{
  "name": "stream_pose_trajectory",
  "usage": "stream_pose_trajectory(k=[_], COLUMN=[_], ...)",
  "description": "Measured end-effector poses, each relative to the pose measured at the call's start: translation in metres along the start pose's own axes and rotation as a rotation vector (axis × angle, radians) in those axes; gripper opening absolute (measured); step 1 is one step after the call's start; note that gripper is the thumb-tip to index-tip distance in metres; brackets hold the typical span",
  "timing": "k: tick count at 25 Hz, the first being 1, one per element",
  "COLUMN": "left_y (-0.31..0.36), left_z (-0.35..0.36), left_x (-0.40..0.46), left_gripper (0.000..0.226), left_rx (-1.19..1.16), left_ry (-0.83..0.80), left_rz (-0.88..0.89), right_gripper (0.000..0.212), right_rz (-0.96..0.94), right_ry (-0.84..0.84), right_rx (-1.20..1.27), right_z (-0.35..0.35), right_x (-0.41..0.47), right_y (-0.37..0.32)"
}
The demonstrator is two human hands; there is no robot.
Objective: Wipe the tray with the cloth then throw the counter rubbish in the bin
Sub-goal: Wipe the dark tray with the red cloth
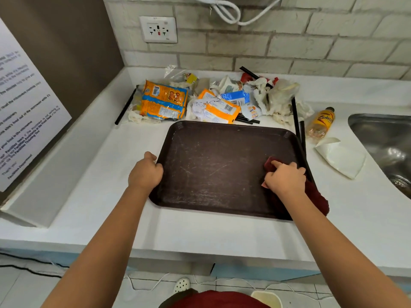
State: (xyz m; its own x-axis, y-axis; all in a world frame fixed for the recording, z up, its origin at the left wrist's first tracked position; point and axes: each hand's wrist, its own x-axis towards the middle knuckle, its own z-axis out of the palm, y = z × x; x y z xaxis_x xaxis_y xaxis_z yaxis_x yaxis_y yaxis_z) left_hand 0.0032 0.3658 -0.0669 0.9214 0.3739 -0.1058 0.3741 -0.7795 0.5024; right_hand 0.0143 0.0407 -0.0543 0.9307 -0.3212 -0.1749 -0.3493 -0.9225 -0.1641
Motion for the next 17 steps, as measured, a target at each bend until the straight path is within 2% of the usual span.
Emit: stream_pose_trajectory(k=[3,8,10,13,17], left_y=[0.007,0.004,0.002,-0.002,0.0], left_z=[0.007,0.013,0.012,0.011,0.014], left_x=[0.019,0.031,0.032,0.034,0.033], left_gripper=[0.041,0.041,0.041,0.041,0.041], left_rx=[0.012,0.015,-0.006,-0.033,-0.048], left_ry=[0.032,0.029,0.039,0.052,0.089], left_rz=[0.064,0.152,0.153,0.146,0.122], right_gripper=[0.049,0.048,0.052,0.06,0.05], right_rz=[0.019,0.202,0.191,0.046,-0.361], right_ry=[0.024,0.042,0.022,-0.047,-0.095], right_rx=[-0.012,0.042,0.018,-0.037,-0.105], right_z=[0.002,-0.001,-0.007,-0.009,0.005], right_x=[0.0,0.017,0.028,0.04,0.038], right_y=[0.002,-0.013,-0.025,-0.055,-0.106])
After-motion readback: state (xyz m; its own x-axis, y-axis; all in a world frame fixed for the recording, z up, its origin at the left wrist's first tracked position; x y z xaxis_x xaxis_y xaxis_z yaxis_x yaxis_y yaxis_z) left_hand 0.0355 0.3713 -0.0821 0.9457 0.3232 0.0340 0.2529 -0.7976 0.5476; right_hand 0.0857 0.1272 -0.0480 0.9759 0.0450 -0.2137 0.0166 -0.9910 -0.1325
